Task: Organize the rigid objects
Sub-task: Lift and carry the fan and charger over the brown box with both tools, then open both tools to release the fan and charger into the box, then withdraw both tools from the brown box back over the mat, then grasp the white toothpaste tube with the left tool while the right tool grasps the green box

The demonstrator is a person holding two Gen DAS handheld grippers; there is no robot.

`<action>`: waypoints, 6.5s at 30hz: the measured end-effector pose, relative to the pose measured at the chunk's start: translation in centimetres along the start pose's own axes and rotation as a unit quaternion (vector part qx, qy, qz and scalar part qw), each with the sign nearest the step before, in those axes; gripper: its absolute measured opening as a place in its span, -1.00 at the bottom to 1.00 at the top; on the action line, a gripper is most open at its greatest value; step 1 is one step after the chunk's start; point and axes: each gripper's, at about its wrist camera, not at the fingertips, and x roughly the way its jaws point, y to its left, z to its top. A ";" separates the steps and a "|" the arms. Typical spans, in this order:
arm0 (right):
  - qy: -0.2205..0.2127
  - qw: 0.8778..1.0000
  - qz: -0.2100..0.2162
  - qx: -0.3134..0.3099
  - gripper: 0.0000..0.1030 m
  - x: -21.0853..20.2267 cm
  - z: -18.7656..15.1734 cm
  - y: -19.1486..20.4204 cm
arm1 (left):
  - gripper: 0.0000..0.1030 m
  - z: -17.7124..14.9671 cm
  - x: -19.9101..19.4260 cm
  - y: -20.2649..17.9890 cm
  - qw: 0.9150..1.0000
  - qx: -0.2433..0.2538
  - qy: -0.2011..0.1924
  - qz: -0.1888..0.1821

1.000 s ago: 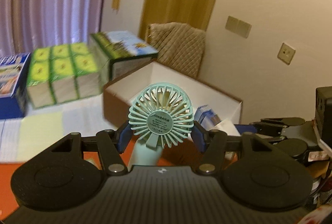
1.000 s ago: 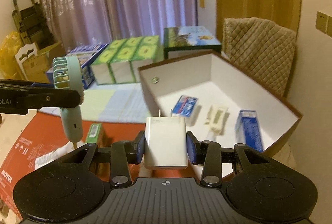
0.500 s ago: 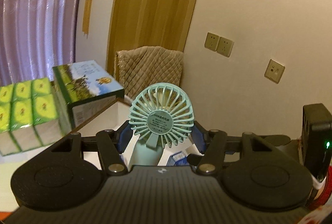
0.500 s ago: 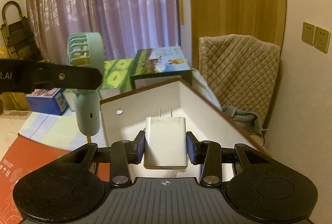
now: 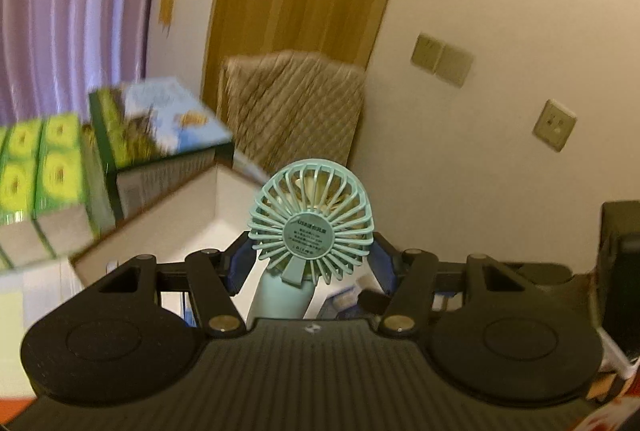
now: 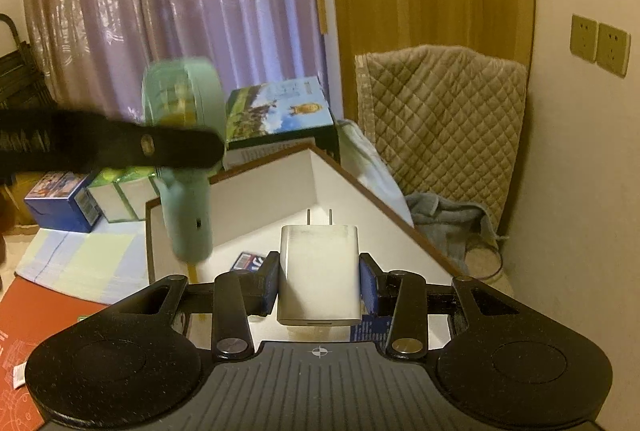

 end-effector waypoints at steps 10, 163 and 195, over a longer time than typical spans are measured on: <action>0.058 0.998 0.002 0.011 -0.27 3.5 -2.9 0.3 | 0.09 -4.2 4.6 3.0 0.993 -0.032 0.107 0.031; 0.155 0.977 0.116 -0.089 0.18 1.8 -13.3 22.5 | 0.19 -22.0 -22.9 17.8 0.962 -0.084 0.106 0.236; 0.165 0.974 0.076 -0.133 -0.39 8.9 -13.9 27.1 | 0.19 -24.6 -14.0 23.4 0.967 0.026 0.193 0.166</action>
